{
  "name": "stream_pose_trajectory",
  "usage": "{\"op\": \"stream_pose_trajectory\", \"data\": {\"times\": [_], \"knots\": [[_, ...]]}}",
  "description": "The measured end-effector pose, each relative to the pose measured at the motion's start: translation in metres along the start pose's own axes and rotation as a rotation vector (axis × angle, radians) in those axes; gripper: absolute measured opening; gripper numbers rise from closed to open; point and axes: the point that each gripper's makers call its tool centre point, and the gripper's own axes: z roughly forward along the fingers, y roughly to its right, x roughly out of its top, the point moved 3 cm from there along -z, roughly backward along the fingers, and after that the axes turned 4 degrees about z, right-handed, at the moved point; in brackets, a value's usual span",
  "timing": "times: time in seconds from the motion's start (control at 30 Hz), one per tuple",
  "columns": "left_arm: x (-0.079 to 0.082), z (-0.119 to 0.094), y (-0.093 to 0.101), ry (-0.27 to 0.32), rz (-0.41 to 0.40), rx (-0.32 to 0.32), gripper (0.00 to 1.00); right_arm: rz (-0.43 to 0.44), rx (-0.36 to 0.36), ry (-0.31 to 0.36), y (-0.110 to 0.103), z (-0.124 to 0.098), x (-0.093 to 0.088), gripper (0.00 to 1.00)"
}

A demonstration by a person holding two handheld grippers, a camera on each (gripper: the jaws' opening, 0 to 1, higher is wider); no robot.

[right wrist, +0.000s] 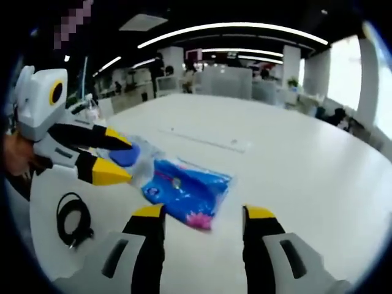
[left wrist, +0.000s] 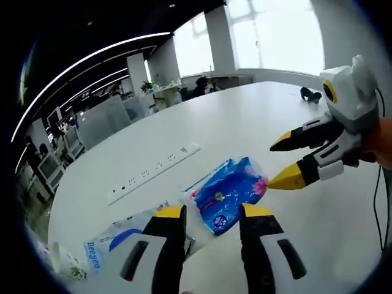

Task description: Arrange the tabletop items into an orderly group along one side of the table until the central work area is clear of visible clutter.

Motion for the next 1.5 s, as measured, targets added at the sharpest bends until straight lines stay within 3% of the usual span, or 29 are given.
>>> {"op": "stream_pose_trajectory", "data": {"times": [0.53,1.07,1.5], "knots": [[0.021,-0.026,0.012,0.037,0.010,-0.018,0.55,-0.020,0.009,0.048,-0.009,-0.031,0.023,0.72],[0.019,-0.065,0.008,0.029,0.016,-0.007,0.68,-0.057,0.033,0.036,-0.030,-0.052,0.024,0.76],[0.007,-0.097,0.005,0.031,0.019,0.029,0.67,-0.079,0.049,0.044,-0.045,-0.067,0.028,0.76]]}}
